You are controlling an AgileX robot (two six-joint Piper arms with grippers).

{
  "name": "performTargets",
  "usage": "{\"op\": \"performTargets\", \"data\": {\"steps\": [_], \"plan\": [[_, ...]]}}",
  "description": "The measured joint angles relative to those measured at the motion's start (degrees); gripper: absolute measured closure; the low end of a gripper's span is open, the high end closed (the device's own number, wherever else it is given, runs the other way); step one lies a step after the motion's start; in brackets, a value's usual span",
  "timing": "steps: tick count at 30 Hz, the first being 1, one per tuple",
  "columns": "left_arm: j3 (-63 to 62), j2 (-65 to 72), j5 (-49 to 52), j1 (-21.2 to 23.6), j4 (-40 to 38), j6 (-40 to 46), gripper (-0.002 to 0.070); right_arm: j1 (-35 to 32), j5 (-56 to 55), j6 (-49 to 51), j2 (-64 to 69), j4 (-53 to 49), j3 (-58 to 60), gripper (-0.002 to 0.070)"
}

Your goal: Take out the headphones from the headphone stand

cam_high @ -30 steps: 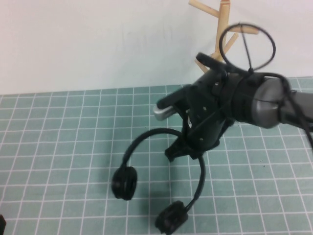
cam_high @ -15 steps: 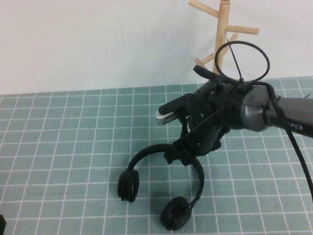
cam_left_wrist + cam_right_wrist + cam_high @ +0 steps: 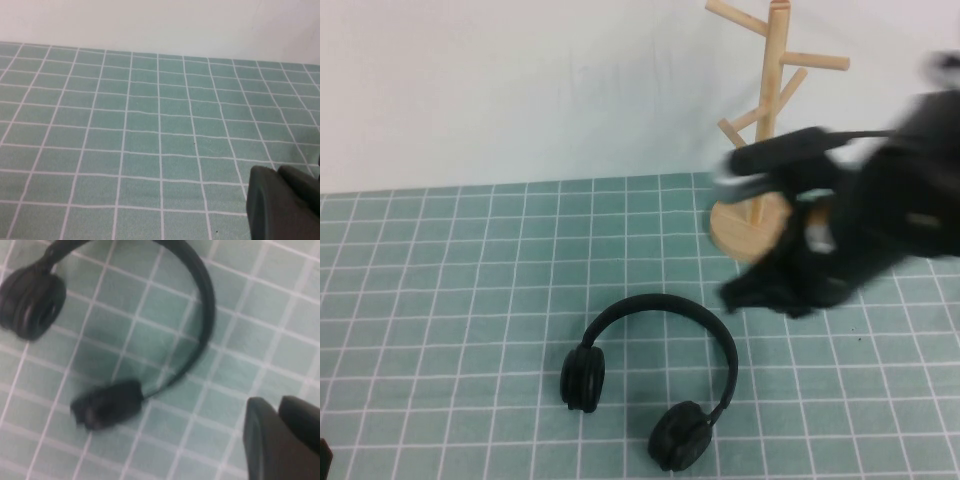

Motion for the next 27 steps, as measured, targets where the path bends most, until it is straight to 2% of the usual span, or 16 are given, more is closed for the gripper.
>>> {"op": "performTargets", "data": {"steps": [4,10,20,23,27], "plan": [[0.0,0.0,0.0,0.0,0.0,0.0,0.0678,0.0,3.63,0.62,-11.19,0.0,4.75,0.0675],[0.0,0.0,0.0,0.0,0.0,0.0,0.0678,0.0,16.36,0.74,-23.83,-0.1,5.8,0.0682],[0.0,0.0,0.0,0.0,0.0,0.0,0.0678,0.0,19.19,-2.08,-36.06,-6.24,6.2,0.0682],[0.0,0.0,0.0,0.0,0.0,0.0,0.0678,-1.92,14.52,-4.79,-39.16,-8.61,9.51,0.0683],[0.0,0.0,0.0,0.0,0.0,0.0,0.0678,-12.02,-3.09,-7.8,-45.83,-7.73,20.89,0.0682]]}}
